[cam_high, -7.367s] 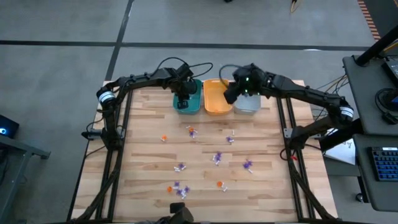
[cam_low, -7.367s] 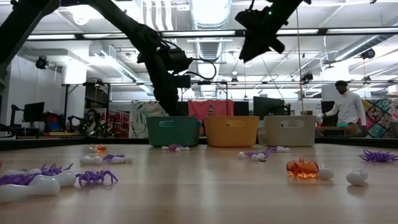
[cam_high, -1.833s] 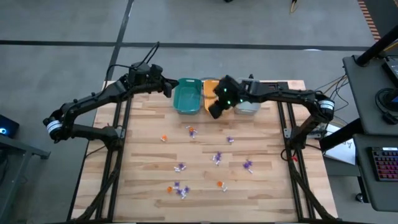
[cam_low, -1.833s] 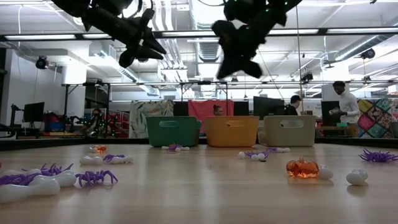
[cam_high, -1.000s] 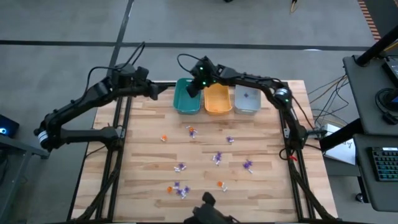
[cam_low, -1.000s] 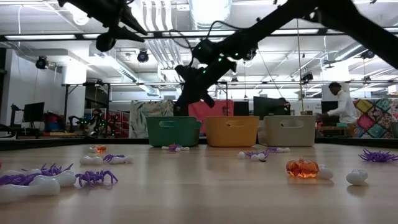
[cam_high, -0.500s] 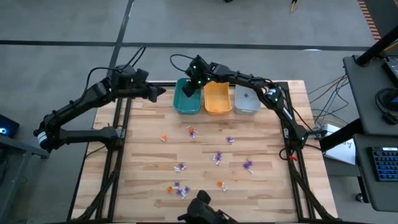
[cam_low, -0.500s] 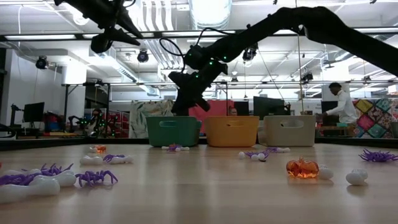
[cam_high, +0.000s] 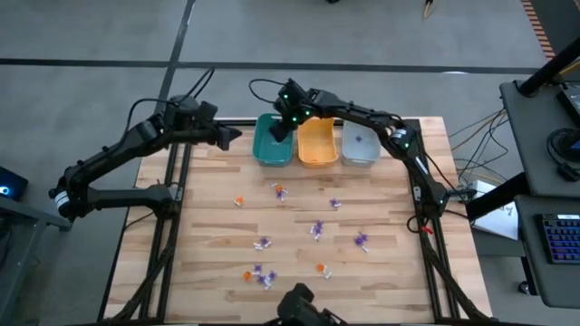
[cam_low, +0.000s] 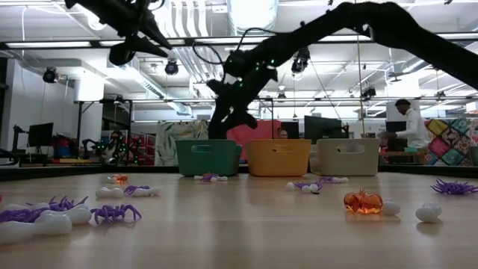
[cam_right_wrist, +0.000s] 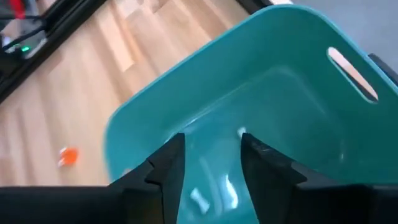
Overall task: Sort Halloween decoration
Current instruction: Put the white bone toy into the blue bin, then put the purple spider toy into the gray bin
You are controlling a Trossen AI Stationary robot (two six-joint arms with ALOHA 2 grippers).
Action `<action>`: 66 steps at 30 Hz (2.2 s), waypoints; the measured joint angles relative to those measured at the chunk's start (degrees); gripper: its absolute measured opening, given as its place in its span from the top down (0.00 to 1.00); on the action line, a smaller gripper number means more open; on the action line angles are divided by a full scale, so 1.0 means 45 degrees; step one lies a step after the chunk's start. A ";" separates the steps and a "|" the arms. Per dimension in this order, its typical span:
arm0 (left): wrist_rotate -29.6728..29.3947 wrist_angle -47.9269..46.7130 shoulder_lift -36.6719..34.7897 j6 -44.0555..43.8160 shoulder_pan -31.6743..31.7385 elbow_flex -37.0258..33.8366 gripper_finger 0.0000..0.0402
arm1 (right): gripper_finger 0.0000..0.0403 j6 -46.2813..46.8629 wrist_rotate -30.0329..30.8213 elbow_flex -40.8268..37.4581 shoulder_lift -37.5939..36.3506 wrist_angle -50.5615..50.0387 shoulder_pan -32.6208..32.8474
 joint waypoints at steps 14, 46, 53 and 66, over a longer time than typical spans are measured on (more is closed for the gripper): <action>0.0021 -0.0056 0.0024 0.1140 -0.0425 -0.0142 0.81 | 0.68 -0.2016 -0.0401 -0.0192 -0.3450 -0.6669 0.0912; 0.0697 0.2142 0.2949 -0.1878 -0.5293 -0.0069 0.81 | 0.80 0.8261 0.3369 -1.2314 -1.3390 -0.3010 0.7053; 0.0735 0.1006 0.3848 -0.3614 -0.6827 -0.0065 0.81 | 0.81 0.9329 0.3908 -1.4117 -1.3347 -0.1855 0.7729; 0.0683 0.0416 0.5784 -0.4009 -0.8460 -0.0064 0.74 | 0.83 0.9995 0.3922 -1.5067 -1.3679 -0.0924 0.8927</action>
